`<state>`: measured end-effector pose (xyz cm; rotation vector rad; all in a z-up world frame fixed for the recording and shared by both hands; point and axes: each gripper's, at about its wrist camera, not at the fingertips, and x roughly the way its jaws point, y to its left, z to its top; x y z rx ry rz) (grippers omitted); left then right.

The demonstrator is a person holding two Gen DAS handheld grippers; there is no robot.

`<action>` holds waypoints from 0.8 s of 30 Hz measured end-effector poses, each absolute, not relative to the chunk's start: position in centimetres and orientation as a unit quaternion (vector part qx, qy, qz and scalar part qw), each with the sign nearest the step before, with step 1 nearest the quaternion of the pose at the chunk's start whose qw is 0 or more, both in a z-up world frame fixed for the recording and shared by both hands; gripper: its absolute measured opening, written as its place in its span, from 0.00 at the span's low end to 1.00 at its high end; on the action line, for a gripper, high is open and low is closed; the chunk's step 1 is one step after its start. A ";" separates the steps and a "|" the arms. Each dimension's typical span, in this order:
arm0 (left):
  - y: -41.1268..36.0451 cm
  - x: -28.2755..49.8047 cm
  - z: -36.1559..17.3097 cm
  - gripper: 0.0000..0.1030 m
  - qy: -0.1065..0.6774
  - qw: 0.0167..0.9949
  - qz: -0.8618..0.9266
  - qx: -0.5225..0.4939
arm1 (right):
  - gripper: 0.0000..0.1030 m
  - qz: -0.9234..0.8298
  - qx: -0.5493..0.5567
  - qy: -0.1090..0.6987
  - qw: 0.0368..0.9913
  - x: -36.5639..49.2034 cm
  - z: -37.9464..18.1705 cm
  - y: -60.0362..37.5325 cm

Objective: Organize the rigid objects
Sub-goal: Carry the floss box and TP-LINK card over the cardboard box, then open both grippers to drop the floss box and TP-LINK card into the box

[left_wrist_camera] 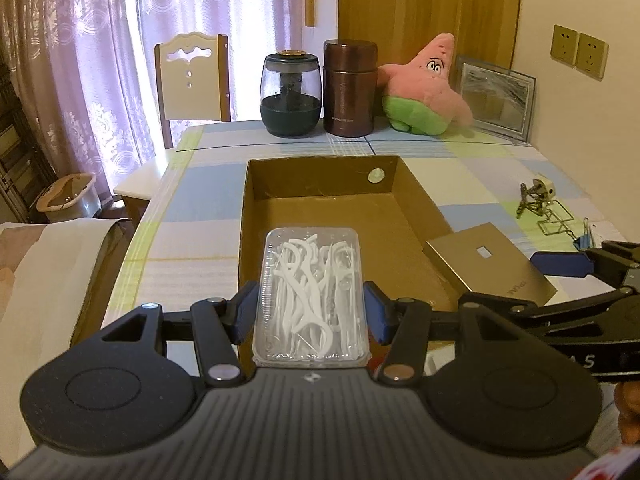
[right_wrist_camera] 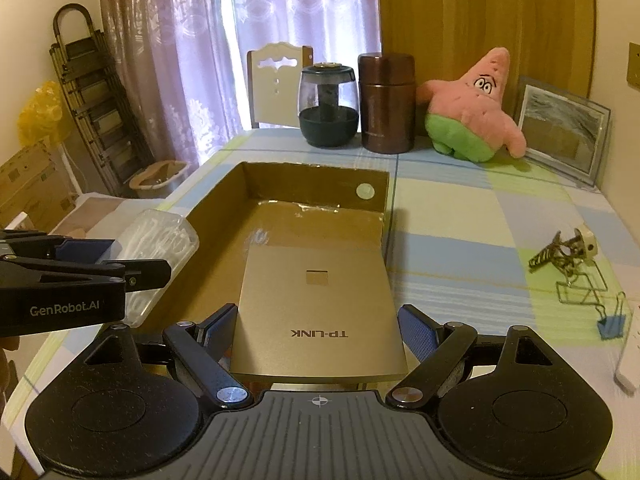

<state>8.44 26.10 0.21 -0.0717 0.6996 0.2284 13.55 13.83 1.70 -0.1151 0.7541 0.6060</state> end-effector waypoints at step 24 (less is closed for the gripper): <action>28.0 11.7 -2.3 0.47 0.359 0.926 0.107 -0.043 | 0.80 0.287 -0.061 0.381 0.877 17.2 -1.3 15.7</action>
